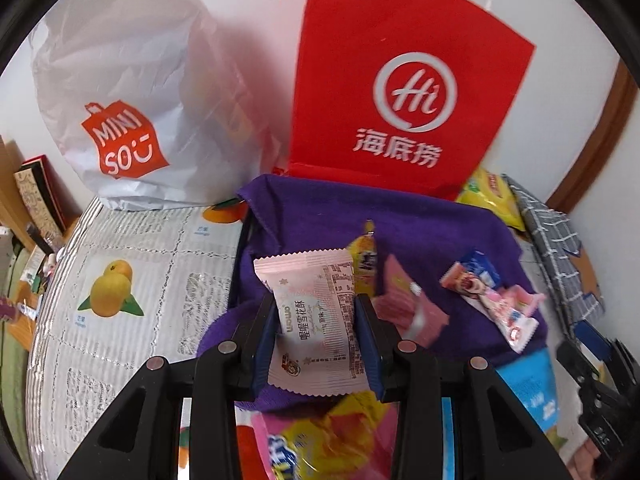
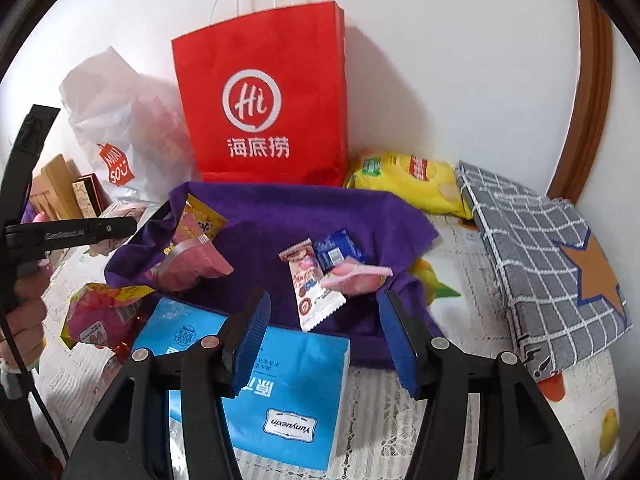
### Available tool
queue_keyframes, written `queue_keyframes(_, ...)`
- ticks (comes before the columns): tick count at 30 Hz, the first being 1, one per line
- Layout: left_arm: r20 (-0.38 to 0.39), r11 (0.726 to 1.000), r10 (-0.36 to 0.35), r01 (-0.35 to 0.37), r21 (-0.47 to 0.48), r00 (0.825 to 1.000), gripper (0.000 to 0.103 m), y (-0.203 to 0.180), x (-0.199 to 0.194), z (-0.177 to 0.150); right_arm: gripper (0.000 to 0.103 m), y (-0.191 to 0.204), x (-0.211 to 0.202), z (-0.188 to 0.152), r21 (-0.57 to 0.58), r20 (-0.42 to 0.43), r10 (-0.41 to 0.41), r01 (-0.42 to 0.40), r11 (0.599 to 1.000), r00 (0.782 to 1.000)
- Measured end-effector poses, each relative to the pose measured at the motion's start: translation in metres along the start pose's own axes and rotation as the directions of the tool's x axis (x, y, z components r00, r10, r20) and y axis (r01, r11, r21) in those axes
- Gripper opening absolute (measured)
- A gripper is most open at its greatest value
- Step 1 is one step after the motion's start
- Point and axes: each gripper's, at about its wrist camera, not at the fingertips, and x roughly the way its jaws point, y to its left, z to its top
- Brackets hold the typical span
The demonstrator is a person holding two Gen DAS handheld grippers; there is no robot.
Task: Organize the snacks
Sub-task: 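Release the pink candy onto the towel with the right tool while the left releases the pastry packet, then grasp the yellow-pink chip bag with the left tool while the right moves toward the green snack bag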
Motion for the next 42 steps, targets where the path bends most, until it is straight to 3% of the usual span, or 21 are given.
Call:
queue_keyframes(8, -0.044, 1.0, -0.008, 0.007, -0.024, 0.999, 0.037, 0.01, 0.024, -0.009, 0.057, 0.004, -0.003, -0.002, 0.021, -0.01, 0.066, -0.065, 0.998, 0.998)
queue_keyframes(15, -0.049, 0.997, -0.063, 0.06, -0.058, 0.997, 0.038, 0.012, 0.031, -0.01, 0.057, 0.008, -0.004, -0.004, 0.021, -0.014, 0.101, -0.101, 0.995, 0.995)
queue_keyframes(20, -0.009, 0.997, -0.055, 0.054, -0.056, 0.998, 0.05, 0.012, 0.021, -0.008, 0.057, 0.017, 0.002, -0.007, -0.019, -0.026, 0.087, -0.088, 0.996, 0.996)
queue_keyframes(27, -0.039, 0.995, -0.085, 0.083, -0.048, 0.996, 0.057, 0.014, 0.005, -0.014, 0.057, 0.025, 0.0, -0.01, -0.045, -0.015, 0.112, -0.113, 0.993, 0.994)
queue_keyframes(38, -0.092, 0.996, -0.087, 0.089, 0.017, 0.992, 0.069, 0.005, -0.008, -0.062, 0.057, 0.029, 0.0, -0.012, -0.046, -0.01, 0.122, -0.123, 0.991, 0.992)
queue_keyframes(42, -0.101, 0.997, -0.036, 0.043, 0.065, 0.994, 0.076, -0.001, -0.004, -0.075, 0.057, 0.032, 0.001, -0.013, -0.053, -0.008, 0.118, -0.118, 0.992, 0.993)
